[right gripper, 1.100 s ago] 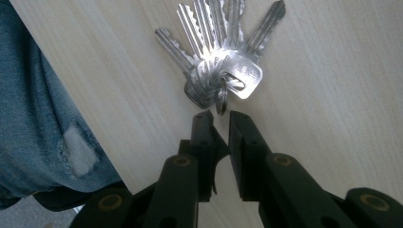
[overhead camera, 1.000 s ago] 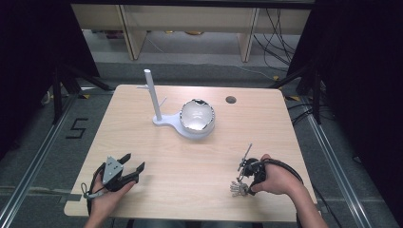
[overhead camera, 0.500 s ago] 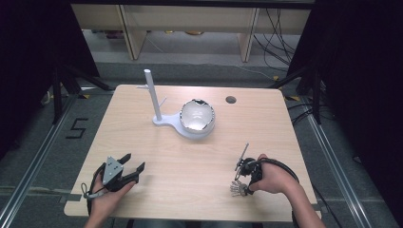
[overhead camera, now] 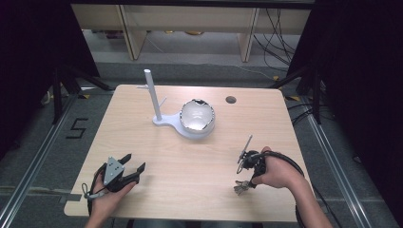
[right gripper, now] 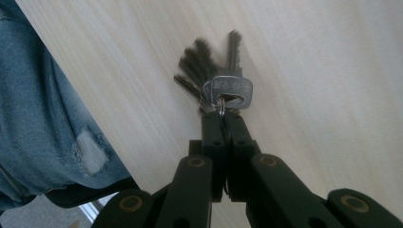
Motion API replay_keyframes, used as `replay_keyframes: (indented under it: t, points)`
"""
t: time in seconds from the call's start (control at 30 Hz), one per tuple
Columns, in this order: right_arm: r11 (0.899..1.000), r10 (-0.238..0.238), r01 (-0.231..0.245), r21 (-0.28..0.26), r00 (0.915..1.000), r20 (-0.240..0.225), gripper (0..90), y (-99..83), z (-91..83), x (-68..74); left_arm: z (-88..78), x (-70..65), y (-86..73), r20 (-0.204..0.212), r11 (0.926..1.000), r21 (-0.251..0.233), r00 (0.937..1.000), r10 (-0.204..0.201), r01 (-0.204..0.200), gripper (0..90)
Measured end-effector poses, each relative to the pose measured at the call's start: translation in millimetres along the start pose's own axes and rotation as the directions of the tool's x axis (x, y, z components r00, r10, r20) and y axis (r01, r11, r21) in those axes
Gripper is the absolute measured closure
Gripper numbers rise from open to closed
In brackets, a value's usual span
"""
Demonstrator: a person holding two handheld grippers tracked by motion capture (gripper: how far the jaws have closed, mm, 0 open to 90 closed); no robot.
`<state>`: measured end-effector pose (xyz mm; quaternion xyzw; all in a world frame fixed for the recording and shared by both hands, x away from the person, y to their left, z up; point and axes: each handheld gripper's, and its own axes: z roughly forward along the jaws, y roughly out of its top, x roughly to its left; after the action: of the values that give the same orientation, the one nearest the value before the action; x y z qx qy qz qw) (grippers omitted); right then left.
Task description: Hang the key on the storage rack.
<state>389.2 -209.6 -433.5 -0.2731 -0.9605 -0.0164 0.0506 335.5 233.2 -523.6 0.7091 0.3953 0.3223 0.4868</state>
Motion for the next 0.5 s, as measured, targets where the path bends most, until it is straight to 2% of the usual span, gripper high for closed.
replay_keyframes:
  t: [0.03,0.07,0.13,0.17,0.23,0.3,0.33,0.37,0.4,0.43,0.47,0.5]
  points:
    - [1.000,0.008,-0.008,-0.004,0.9999,0.010,89.4,0.0,-6.1,-0.2,0.0,0.1,0.0,0.000,1.0000,0.000,1.0000,-0.001,0.001,34.9]
    - [1.000,-0.011,0.011,-0.018,0.9999,0.012,89.5,0.3,-8.0,-1.3,0.0,0.1,0.0,0.000,1.0000,0.000,1.0000,-0.001,0.001,34.9]
    - [0.999,0.022,-0.022,-0.031,0.9995,0.024,89.5,0.4,-12.8,1.1,-0.2,0.1,0.0,0.001,1.0000,0.001,1.0000,-0.001,0.001,34.9]
    - [0.999,0.007,-0.005,-0.036,0.9995,0.031,89.5,0.7,-15.2,-0.7,-0.5,0.2,0.2,-0.001,1.0000,0.006,1.0000,-0.001,0.001,34.8]
    - [0.998,0.013,-0.011,-0.056,0.9992,0.038,89.5,0.7,-17.9,-1.3,-0.5,0.2,0.2,-0.001,1.0000,0.006,1.0000,-0.001,0.001,34.8]
    - [0.999,0.021,-0.019,-0.049,0.9988,0.044,89.5,0.8,-20.1,-1.7,-0.3,0.1,0.0,0.001,1.0000,0.002,1.0000,-0.002,0.001,34.8]
    - [0.998,0.021,-0.018,-0.063,0.9989,0.043,89.5,1.2,-23.1,-2.7,-0.3,-0.1,-0.1,0.000,1.0000,-0.001,1.0000,-0.001,0.001,34.8]
    - [0.997,-0.007,0.010,-0.078,0.9989,0.045,89.5,0.6,-24.1,-5.6,-0.3,-0.1,-0.1,0.000,1.0000,-0.001,1.0000,-0.001,0.001,34.8]
    - [0.997,-0.007,0.010,-0.078,0.9989,0.045,89.5,0.6,-24.1,-5.6,-0.3,-0.1,-0.1,0.000,1.0000,-0.001,1.0000,-0.001,0.001,34.8]
    - [0.995,0.019,-0.014,-0.094,0.9984,0.054,89.5,0.6,-28.4,-4.9,-0.2,-0.3,0.0,0.000,1.0000,0.000,1.0000,-0.001,0.001,34.9]
    - [0.995,0.019,-0.014,-0.094,0.9984,0.054,89.5,0.6,-28.4,-4.9,-0.2,-0.3,0.0,0.000,1.0000,0.000,1.0000,-0.001,0.001,34.9]
    - [0.991,0.065,-0.058,-0.122,0.9963,0.057,89.5,0.6,-32.9,-2.7,-0.2,-0.3,0.0,0.001,1.0000,0.000,1.0000,0.001,-0.001,34.9]
